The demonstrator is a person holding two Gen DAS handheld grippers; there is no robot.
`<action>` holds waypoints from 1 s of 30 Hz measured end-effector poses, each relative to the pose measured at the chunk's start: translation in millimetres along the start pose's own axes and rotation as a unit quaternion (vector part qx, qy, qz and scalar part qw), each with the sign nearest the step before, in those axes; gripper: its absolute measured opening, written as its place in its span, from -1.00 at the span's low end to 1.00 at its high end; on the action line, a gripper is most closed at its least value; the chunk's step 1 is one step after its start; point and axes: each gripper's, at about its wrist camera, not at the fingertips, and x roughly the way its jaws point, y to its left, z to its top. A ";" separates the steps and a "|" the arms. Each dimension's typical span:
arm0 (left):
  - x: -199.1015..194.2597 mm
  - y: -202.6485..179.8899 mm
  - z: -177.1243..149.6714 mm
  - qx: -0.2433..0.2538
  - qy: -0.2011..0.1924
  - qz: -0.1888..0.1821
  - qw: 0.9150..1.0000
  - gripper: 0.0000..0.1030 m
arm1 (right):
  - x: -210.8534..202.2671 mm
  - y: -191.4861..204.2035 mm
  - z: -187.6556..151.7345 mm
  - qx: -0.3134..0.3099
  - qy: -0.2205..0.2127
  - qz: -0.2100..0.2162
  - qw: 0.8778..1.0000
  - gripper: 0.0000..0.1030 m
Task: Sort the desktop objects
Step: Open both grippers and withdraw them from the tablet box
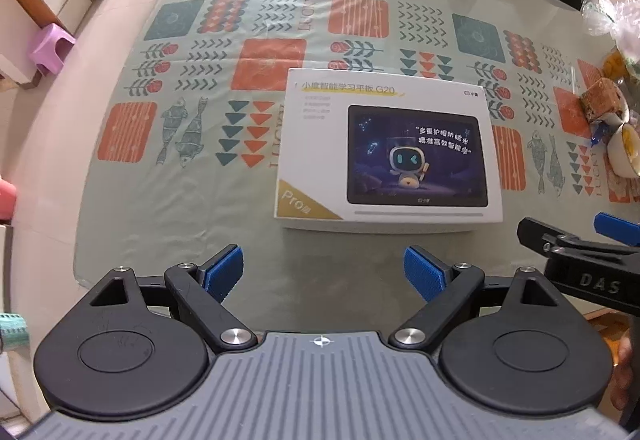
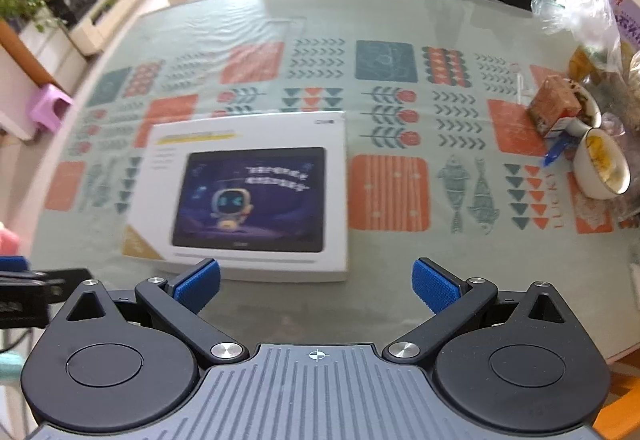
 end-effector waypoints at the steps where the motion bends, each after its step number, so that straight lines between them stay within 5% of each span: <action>1: -2.9 -0.1 -3.2 0.003 0.000 0.001 1.000 1.00 | -3.4 2.8 -0.3 -0.001 0.000 -0.003 1.000 1.00; 7: -24.2 -1.9 -17.9 0.003 -0.011 0.006 1.000 1.00 | -17.2 8.4 0.5 0.016 0.015 0.020 1.000 1.00; 30: -46.9 -11.6 -35.3 0.021 -0.033 -0.008 0.999 1.00 | -25.5 24.1 -12.6 -0.003 0.019 -0.026 0.999 0.99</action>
